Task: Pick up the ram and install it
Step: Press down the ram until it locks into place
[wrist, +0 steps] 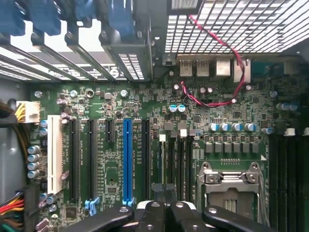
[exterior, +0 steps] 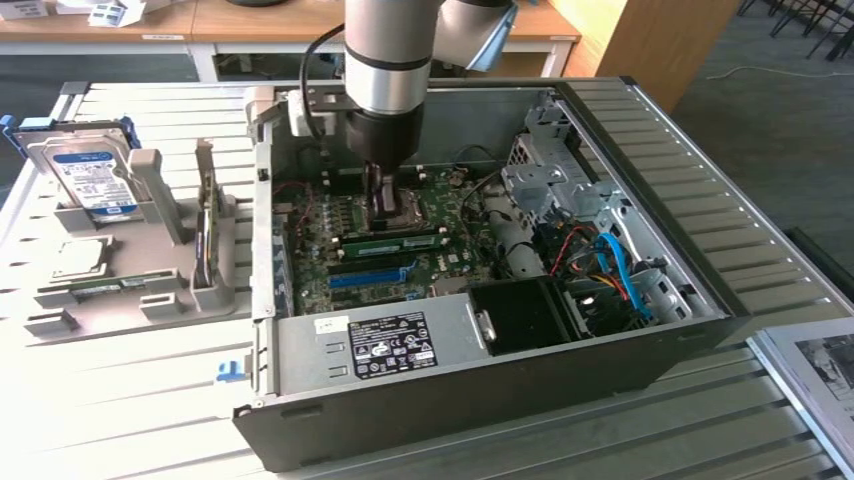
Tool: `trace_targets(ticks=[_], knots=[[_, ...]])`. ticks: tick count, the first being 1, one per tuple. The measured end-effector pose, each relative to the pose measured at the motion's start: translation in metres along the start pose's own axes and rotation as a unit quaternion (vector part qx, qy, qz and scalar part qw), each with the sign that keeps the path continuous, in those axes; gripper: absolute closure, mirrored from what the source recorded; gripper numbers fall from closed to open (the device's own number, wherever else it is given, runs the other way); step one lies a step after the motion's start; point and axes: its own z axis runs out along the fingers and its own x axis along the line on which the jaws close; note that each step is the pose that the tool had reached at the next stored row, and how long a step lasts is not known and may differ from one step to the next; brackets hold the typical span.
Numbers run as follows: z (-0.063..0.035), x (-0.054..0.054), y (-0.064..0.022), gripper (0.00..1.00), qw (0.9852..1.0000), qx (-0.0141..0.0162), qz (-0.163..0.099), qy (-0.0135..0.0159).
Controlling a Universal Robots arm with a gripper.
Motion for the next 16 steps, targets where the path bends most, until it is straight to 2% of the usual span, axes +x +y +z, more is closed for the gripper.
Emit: trace_targets(ticks=[9, 16], knots=[[-0.0173, 0.000, 0.0003, 0.90, 1.0000, -0.0003, 0.000, 0.0000], [-0.0272, 0.001, 0.0005, 0.90, 1.0000, -0.0005, 0.000, 0.0000]])
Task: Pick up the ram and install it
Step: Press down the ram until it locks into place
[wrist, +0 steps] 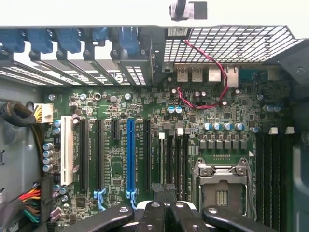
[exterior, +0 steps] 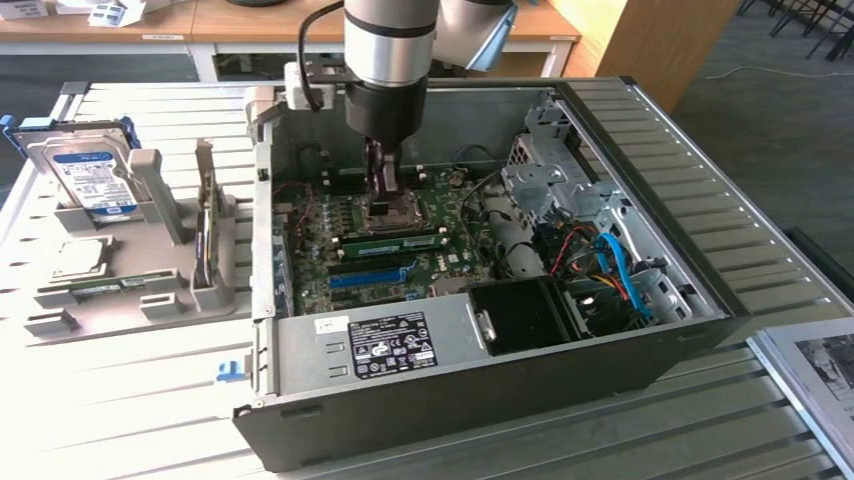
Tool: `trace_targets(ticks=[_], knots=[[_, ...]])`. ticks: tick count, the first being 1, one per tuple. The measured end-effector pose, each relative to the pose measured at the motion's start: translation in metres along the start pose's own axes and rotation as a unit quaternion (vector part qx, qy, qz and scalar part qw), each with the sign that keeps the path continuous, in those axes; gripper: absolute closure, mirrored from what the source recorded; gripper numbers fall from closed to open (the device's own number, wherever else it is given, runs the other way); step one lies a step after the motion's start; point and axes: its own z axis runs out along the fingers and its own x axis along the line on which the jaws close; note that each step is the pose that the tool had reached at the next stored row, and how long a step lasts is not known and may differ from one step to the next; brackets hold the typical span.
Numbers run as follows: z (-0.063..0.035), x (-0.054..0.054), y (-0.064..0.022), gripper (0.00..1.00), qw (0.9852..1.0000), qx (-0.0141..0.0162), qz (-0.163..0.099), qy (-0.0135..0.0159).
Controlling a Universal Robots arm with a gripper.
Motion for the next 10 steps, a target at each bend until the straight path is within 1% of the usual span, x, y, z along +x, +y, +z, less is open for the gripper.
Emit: trace_targets(ticks=[10], knots=[[-0.0127, 0.000, 0.0003, 0.90, 1.0000, -0.0003, 0.000, 0.0001]])
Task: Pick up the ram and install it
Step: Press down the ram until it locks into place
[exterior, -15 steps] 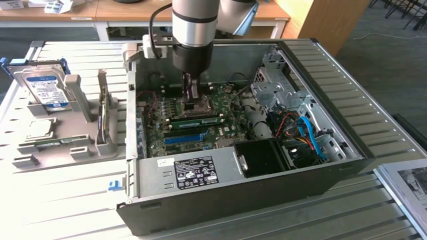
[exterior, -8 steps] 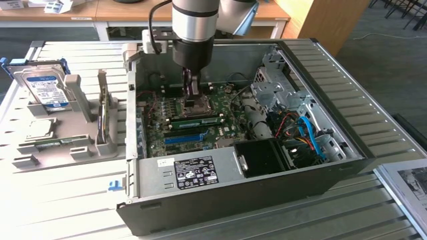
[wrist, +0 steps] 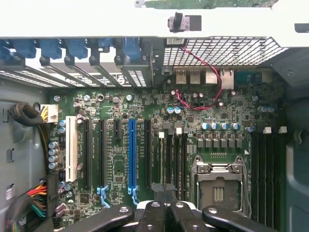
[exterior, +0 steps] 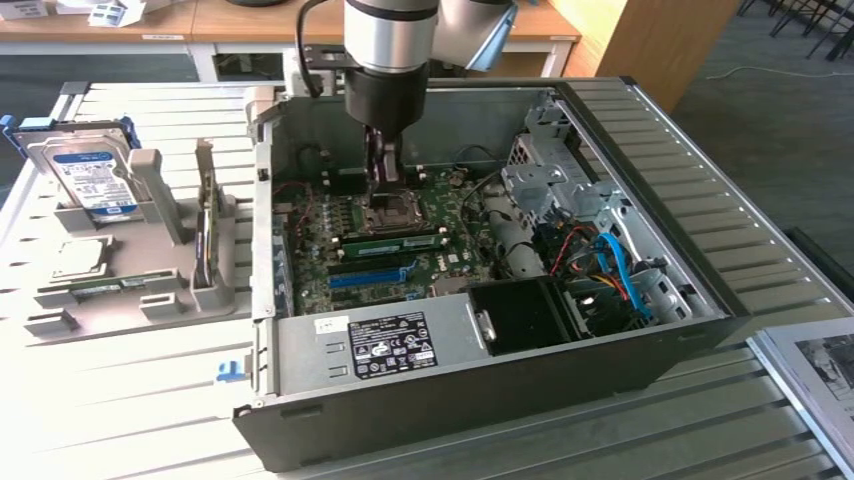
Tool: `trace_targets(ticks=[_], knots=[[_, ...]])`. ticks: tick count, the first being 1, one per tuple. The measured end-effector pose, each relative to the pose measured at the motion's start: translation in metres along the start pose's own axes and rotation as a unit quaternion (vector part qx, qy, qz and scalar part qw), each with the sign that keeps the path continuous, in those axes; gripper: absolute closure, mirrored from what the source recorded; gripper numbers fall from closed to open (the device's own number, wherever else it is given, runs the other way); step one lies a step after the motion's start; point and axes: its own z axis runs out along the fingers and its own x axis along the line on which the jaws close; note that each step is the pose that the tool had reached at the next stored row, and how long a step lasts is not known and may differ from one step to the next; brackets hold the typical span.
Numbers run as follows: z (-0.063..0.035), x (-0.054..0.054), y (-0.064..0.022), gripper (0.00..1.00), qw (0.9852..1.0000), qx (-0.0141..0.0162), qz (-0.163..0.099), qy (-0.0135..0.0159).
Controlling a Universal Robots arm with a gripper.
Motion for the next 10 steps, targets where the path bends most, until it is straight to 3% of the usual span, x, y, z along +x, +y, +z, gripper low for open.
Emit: trace_targets(ticks=[10], knots=[[-0.0107, 0.0002, 0.0002, 0.90, 1.0000, -0.0002, 0.000, -0.0001]])
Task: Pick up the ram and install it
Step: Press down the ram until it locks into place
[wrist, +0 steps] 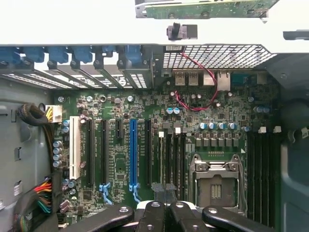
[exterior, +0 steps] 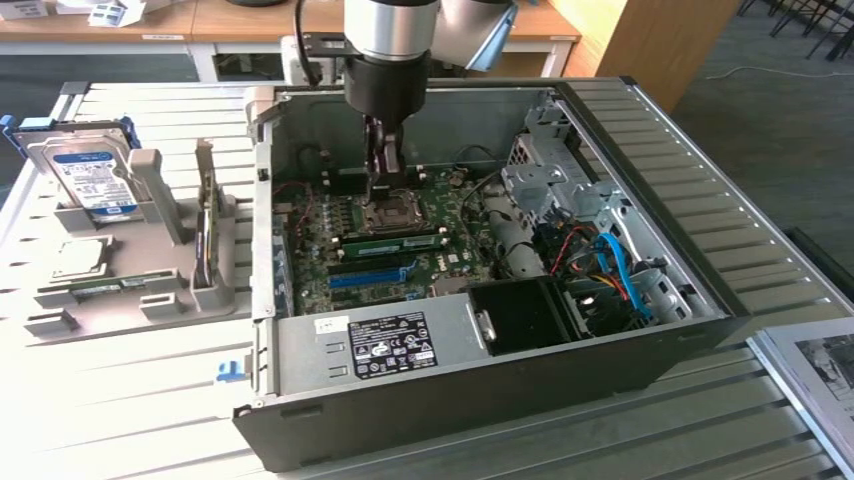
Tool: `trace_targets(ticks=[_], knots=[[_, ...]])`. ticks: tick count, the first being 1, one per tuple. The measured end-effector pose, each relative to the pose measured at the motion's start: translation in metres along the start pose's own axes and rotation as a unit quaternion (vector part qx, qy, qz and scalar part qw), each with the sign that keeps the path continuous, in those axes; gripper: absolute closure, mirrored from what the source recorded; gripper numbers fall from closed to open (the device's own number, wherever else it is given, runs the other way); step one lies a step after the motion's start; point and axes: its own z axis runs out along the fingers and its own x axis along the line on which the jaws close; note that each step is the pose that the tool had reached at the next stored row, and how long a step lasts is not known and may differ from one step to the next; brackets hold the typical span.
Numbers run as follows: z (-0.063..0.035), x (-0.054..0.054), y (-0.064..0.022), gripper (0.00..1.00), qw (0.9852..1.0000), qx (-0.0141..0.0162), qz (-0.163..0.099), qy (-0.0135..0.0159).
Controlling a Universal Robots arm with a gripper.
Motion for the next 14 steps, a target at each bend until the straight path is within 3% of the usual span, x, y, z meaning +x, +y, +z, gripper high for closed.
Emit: trace_targets(ticks=[14], knots=[[-0.0117, 0.000, 0.0003, 0.90, 1.0000, -0.0001, 0.000, 0.0000]])
